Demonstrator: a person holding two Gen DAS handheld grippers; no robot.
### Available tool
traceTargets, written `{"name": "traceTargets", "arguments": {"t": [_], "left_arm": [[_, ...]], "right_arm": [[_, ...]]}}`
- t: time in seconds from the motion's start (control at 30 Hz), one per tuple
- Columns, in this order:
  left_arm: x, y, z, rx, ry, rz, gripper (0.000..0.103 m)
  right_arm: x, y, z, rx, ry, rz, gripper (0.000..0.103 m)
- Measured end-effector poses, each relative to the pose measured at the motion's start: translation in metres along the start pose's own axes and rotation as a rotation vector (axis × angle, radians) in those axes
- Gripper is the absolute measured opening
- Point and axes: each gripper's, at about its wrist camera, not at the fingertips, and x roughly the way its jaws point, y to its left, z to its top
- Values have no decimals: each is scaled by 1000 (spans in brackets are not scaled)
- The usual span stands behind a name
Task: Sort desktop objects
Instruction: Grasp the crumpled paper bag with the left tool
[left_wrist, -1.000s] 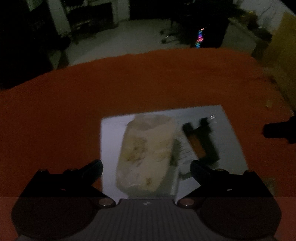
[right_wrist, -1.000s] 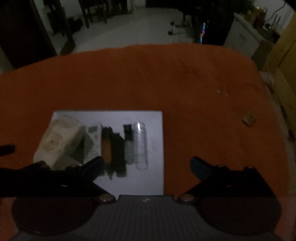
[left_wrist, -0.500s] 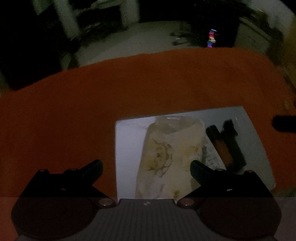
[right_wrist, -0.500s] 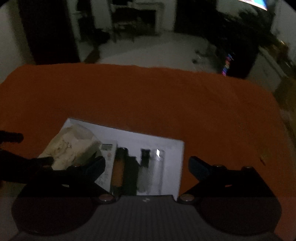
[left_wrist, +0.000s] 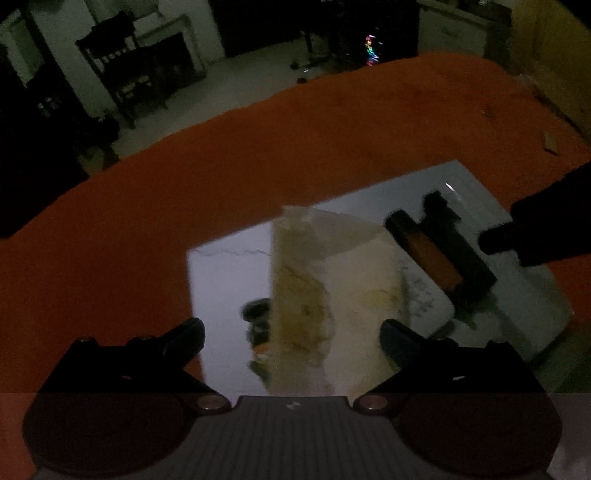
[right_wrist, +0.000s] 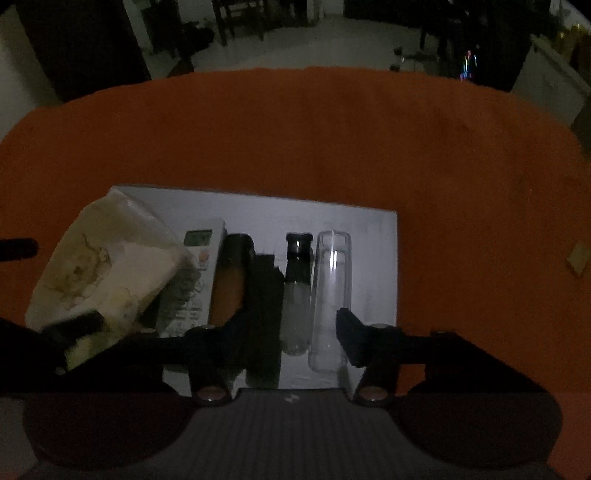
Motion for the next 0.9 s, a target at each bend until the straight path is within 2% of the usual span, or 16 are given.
{"name": "traceTargets", "arguments": {"t": [0.13,0.23,0.33,0.47,0.6,0.73,0.87,0.9], "left_arm": [[-2,19,1,-48,-2,1,102],[3,22,-3,-20,21,-20,102],[6,22,-10,-4,30,-35,102],[11,30,-9,-106,43,-98,101],[17,31,-3,-137,83,-148,83],[21,34,0,-178,96,-192,76],[24,31,-3,-138,108,-173,68],[25,32,-4,-136,112,-175,60]], "right_arm": [[5,-12,0,69,17,32,41],[9,-18,-5,133,43,82,34],[11,-12,-7,114,64,104,33],[13,1,-7,68,77,92,33],[17,18,-4,19,106,56,33],[19,27,-2,16,113,13,33],[18,28,-1,40,118,-3,33],[18,26,-2,55,116,-3,32]]}}
